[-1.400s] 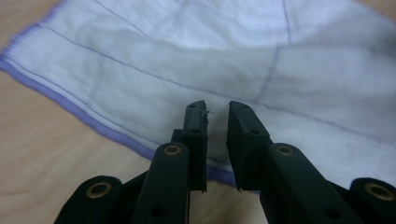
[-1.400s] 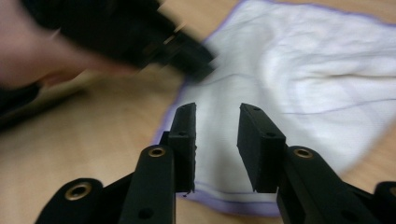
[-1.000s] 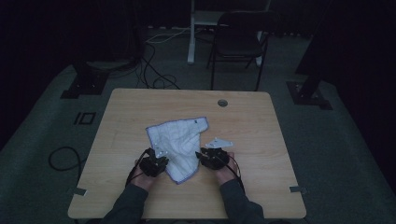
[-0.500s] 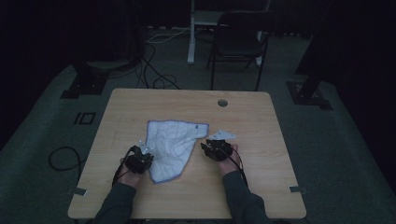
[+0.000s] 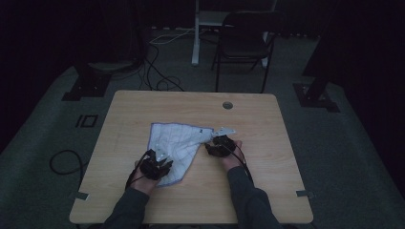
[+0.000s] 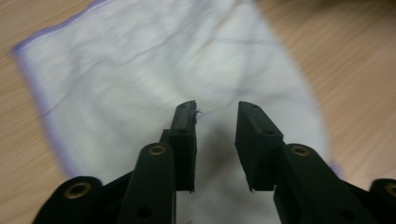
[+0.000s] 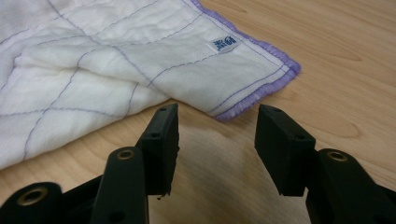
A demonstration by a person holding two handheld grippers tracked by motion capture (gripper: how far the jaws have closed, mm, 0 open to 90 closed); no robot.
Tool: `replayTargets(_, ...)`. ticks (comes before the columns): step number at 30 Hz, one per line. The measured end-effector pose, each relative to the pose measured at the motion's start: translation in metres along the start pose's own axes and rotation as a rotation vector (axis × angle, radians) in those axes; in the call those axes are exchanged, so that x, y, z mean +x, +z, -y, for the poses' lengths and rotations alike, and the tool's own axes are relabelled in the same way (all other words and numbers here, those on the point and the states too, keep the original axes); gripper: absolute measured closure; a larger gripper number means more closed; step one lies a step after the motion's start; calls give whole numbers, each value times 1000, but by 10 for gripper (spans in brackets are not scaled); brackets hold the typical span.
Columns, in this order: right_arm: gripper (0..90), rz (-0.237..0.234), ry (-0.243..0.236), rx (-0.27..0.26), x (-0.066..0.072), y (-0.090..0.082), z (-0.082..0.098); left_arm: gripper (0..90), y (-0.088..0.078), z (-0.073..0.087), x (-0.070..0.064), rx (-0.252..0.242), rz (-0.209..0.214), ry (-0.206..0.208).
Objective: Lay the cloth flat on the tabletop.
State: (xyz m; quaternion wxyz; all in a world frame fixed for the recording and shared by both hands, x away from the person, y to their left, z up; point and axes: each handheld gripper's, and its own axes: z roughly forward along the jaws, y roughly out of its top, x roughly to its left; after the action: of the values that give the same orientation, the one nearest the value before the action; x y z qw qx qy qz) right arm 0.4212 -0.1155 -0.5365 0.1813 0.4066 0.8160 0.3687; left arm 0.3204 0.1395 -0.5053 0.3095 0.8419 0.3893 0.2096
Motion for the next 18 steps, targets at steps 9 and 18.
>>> replayTargets(9, 564, -41, 55, 9, -7, 10, 0, 592, 23, -16, -31, -3, 63, 80)
replayTargets(18, 824, -60, 96, -17, -10, 11, -6, 605, 48, -22, -43, 49, 7, 129)
